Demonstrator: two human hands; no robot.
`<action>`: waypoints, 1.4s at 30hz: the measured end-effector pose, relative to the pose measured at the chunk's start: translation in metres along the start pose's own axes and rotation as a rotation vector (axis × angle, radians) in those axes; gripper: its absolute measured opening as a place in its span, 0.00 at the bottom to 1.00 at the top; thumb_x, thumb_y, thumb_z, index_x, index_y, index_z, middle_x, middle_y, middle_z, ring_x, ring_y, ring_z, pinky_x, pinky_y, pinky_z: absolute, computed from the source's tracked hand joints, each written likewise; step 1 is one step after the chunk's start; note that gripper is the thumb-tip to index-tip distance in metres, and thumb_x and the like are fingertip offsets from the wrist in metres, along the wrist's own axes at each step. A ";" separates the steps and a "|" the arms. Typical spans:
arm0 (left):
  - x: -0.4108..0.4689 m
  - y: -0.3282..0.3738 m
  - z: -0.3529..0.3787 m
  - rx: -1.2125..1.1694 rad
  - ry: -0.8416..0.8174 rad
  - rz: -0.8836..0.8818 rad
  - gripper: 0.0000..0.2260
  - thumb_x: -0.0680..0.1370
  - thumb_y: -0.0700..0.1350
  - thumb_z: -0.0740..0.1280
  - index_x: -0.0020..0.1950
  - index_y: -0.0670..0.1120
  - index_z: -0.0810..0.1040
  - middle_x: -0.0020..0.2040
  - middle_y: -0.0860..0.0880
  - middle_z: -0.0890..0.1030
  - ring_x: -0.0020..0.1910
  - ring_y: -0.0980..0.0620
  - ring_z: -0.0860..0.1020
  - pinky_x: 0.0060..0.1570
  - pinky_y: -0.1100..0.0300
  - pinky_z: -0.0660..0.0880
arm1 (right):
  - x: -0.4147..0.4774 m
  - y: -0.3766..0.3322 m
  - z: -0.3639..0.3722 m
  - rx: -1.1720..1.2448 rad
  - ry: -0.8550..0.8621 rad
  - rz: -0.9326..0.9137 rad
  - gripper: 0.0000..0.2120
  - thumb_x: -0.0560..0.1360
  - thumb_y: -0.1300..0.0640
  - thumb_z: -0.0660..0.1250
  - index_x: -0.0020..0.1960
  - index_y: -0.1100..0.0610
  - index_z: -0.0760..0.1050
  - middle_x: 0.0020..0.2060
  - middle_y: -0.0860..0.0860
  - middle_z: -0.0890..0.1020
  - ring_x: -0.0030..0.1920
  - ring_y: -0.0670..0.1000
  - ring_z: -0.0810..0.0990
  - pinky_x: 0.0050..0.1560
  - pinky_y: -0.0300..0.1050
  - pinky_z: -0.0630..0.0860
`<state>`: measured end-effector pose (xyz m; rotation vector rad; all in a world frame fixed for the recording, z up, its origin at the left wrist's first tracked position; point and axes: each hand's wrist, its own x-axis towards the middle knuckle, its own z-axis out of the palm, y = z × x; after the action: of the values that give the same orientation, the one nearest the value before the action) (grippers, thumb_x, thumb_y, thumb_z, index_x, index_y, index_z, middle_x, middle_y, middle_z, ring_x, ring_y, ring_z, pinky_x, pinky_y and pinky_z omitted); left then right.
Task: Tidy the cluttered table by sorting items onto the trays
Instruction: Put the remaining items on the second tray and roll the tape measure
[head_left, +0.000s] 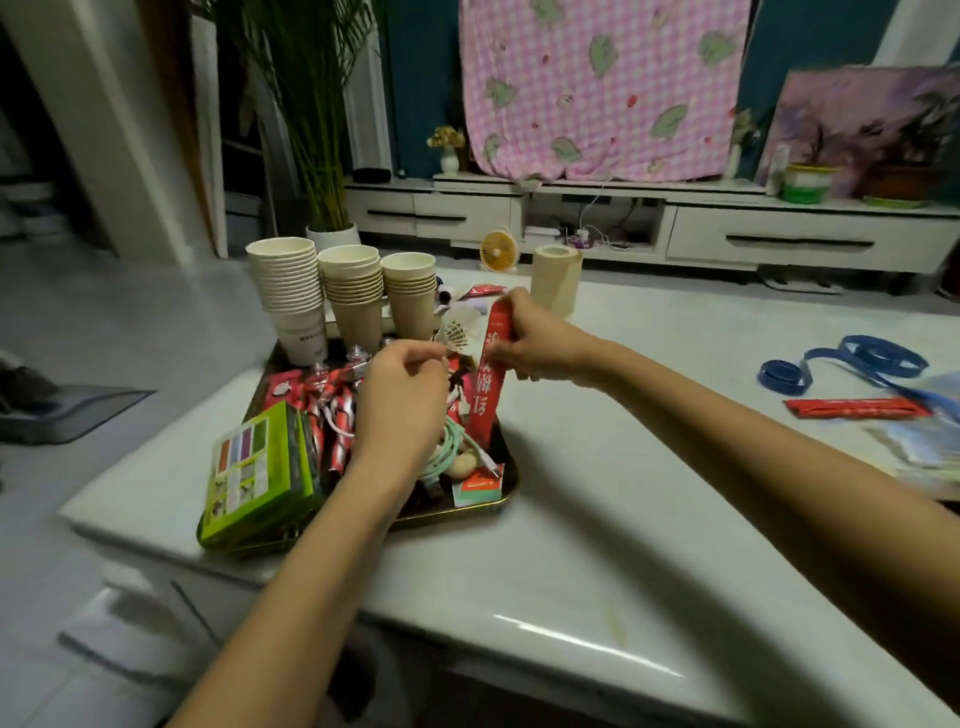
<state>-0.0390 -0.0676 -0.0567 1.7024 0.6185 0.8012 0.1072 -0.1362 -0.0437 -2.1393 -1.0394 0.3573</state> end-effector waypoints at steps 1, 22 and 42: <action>0.001 -0.002 -0.006 0.009 0.009 0.001 0.13 0.78 0.37 0.58 0.40 0.54 0.75 0.42 0.51 0.80 0.47 0.46 0.80 0.48 0.51 0.76 | 0.007 0.001 0.005 -0.040 -0.074 0.065 0.20 0.77 0.62 0.62 0.63 0.60 0.56 0.40 0.52 0.73 0.33 0.45 0.71 0.22 0.31 0.68; 0.005 -0.014 -0.009 0.096 -0.062 0.063 0.10 0.77 0.37 0.59 0.45 0.49 0.77 0.38 0.54 0.78 0.45 0.45 0.81 0.42 0.53 0.76 | 0.030 0.027 0.064 -0.283 0.214 -0.006 0.13 0.79 0.56 0.57 0.58 0.64 0.72 0.53 0.62 0.77 0.50 0.59 0.75 0.46 0.48 0.70; -0.037 -0.006 0.122 0.041 -0.376 0.055 0.10 0.76 0.36 0.56 0.48 0.47 0.76 0.52 0.47 0.79 0.50 0.47 0.79 0.44 0.63 0.73 | -0.084 0.146 -0.098 -0.527 0.416 0.412 0.22 0.72 0.69 0.58 0.66 0.62 0.67 0.62 0.62 0.70 0.62 0.61 0.70 0.61 0.52 0.68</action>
<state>0.0318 -0.1682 -0.0903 1.8533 0.3317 0.4881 0.1874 -0.3090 -0.0832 -2.7444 -0.4778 -0.2021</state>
